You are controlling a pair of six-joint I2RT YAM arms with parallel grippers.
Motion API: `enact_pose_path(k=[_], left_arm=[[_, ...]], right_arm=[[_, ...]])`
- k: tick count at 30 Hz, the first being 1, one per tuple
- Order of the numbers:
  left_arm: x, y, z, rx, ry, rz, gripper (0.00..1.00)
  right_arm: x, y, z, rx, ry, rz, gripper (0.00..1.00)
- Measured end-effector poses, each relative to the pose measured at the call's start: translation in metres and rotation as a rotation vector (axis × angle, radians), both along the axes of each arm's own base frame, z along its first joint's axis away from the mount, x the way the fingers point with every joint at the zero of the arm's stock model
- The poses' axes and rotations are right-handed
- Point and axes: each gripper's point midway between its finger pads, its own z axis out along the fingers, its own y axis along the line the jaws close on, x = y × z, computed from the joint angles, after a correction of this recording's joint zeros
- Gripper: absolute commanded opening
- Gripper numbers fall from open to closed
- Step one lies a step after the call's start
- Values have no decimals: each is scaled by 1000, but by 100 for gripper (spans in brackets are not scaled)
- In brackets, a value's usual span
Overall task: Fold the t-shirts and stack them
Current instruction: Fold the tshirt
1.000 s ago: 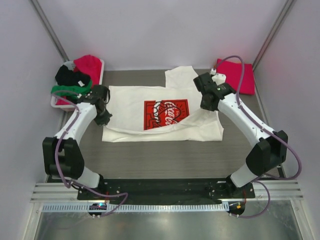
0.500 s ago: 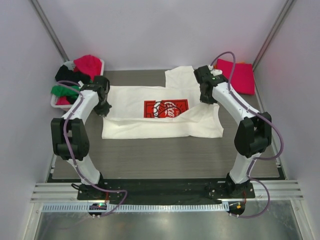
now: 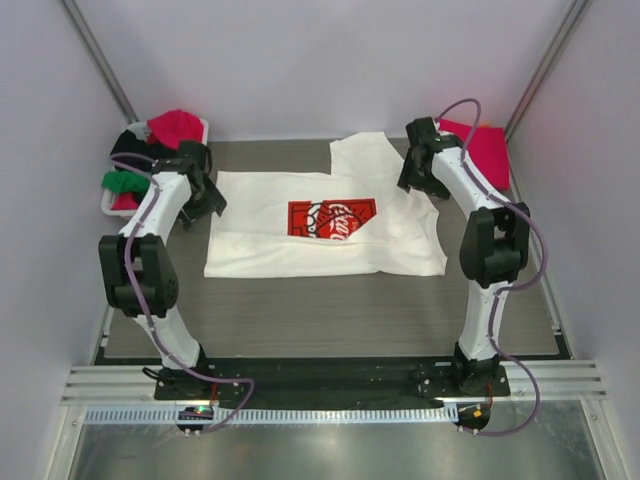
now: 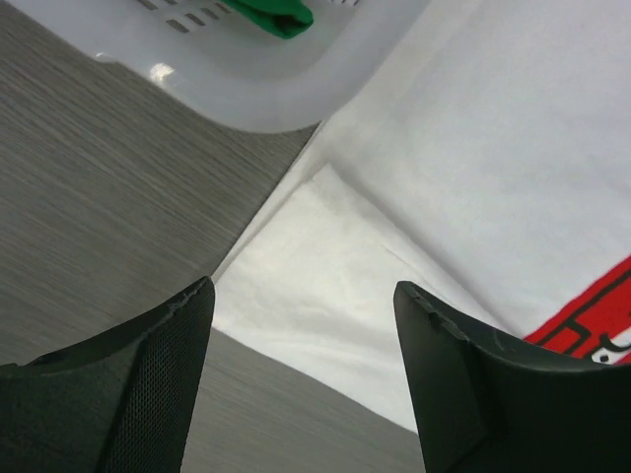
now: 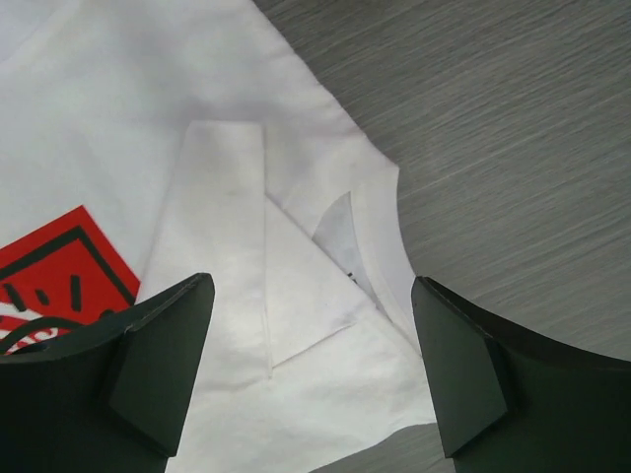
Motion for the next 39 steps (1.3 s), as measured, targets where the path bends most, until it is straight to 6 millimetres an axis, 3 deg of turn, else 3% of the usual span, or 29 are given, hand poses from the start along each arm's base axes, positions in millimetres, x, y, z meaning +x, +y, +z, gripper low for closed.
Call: enact_pose_path(k=[3, 6, 9, 14, 19, 28, 39], left_arm=[[-13, -3, 27, -13, -56, -33, 75], [-37, -8, 49, -36, -114, -65, 73], [-69, -14, 57, -65, -144, -103, 73], [-109, -19, 46, -85, -109, -157, 73], [-133, -19, 42, -79, -116, -194, 73], [-158, -16, 24, -62, -128, -204, 72], [-153, -13, 30, -43, -186, -198, 72]], right_arm=[[-16, 7, 1, 92, -20, 26, 87], [-53, 31, -3, 209, -7, 97, 82], [-73, 56, -18, 318, 10, 155, 74], [-77, 77, -55, 419, 63, 187, 64], [-71, 83, -78, 443, 86, 188, 55], [-67, 86, -90, 454, 92, 181, 51], [-76, 78, -89, 424, 81, 168, 51]])
